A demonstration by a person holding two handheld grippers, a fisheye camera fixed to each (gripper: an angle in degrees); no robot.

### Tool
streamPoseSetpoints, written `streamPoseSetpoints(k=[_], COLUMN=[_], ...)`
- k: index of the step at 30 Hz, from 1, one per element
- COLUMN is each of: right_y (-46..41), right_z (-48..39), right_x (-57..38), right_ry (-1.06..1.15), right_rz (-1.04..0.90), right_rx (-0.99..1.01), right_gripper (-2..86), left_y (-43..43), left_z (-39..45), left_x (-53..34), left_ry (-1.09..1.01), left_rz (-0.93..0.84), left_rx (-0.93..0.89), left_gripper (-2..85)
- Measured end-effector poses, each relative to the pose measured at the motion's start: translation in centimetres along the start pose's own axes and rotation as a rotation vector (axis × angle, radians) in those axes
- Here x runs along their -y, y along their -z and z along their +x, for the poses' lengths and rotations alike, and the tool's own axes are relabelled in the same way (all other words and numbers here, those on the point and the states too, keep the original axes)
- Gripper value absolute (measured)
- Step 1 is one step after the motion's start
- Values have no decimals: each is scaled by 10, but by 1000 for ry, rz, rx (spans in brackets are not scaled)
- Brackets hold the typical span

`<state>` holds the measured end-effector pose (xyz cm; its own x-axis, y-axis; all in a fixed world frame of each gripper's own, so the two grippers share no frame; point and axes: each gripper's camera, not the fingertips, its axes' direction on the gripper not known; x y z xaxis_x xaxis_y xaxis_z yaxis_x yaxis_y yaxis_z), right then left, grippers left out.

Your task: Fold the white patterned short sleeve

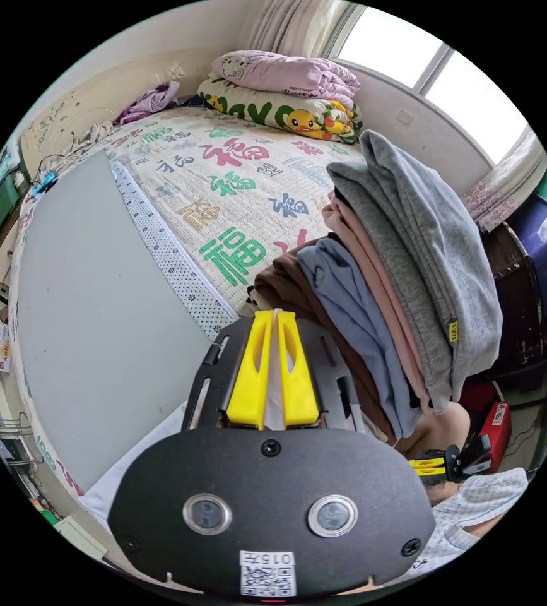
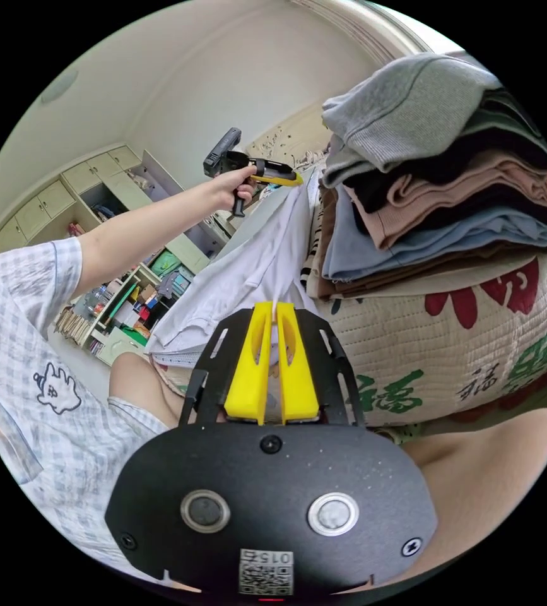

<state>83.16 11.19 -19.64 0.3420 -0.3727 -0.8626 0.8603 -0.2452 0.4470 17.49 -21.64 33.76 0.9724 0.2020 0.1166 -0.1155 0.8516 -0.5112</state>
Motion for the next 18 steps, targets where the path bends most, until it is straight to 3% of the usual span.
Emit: streamPoseSetpoints(k=[5,9,18], right_y=[10,4,-1], right_z=[-18,-22,-47], right_x=[-14,-24,-72], right_ry=[-16,-32,29], right_rz=[-11,-49,-44], right_rx=[-169,-92,-101], right_gripper=[112,126,23], left_y=[5,3,19], left_z=[4,-2,-22], left_x=[-5,-11,-21], left_ry=[-19,-4,26], left_rz=[-11,-8,-4], left_rx=[51,36,25], left_gripper=[-1,-1,-2])
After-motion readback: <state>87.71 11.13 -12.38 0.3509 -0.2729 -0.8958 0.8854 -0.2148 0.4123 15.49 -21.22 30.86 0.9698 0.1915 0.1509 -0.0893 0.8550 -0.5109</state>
